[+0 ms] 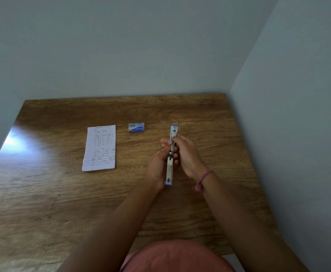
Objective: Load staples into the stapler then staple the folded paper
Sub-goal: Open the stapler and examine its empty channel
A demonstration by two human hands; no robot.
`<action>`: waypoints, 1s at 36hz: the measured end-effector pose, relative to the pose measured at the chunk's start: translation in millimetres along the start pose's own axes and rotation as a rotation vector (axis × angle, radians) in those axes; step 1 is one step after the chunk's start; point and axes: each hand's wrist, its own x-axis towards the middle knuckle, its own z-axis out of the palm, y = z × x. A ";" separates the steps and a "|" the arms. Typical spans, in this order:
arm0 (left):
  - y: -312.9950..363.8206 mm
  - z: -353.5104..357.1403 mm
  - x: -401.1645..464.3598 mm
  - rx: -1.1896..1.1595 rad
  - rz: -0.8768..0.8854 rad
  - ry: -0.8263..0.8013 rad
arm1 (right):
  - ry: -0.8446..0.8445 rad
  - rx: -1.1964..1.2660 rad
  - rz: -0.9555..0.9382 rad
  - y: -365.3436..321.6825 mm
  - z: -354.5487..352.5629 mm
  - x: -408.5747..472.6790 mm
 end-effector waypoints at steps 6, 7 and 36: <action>0.3 0.8 0.3 -0.014 0.007 -0.018 | 0.008 0.048 0.064 -7.5 0.5 3.0; 0.2 0.7 0.4 -0.021 0.004 -0.020 | 0.021 0.063 0.064 -9.2 0.7 4.0; -0.1 -4.1 6.2 -0.023 0.004 -0.057 | 0.054 0.114 0.119 -15.5 1.6 10.7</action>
